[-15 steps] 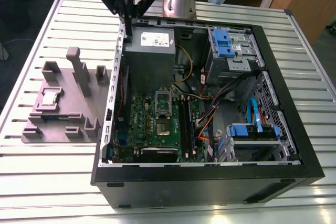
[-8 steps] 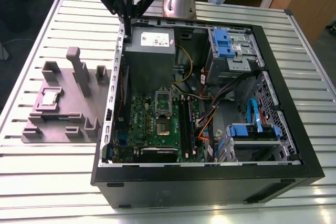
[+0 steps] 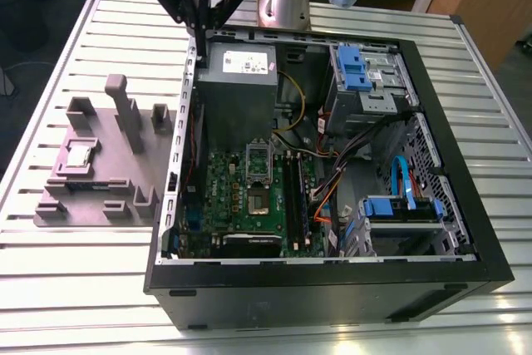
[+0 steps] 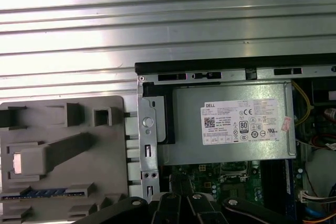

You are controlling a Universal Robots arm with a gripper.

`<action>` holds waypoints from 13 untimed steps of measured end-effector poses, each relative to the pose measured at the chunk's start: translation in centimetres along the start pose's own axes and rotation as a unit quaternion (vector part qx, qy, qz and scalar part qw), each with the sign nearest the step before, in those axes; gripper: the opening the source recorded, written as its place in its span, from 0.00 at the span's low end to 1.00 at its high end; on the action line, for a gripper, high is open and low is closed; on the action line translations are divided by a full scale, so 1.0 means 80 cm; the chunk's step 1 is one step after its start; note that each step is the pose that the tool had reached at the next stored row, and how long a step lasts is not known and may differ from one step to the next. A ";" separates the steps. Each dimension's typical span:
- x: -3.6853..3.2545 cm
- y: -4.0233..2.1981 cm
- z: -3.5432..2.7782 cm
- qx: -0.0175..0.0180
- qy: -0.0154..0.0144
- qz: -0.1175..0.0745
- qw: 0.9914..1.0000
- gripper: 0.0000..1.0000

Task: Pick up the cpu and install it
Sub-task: 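Reach for the cpu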

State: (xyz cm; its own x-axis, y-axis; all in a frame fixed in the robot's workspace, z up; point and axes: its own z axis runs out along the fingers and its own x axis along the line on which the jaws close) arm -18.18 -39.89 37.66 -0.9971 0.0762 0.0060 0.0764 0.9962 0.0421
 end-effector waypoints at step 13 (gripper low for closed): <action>0.0046 -0.0004 0.0014 0.000 0.001 0.000 1.000 0.10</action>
State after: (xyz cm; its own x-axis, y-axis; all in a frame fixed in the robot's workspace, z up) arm -18.54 -39.89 37.54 -0.9971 0.0762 0.0090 0.0765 0.9962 0.0418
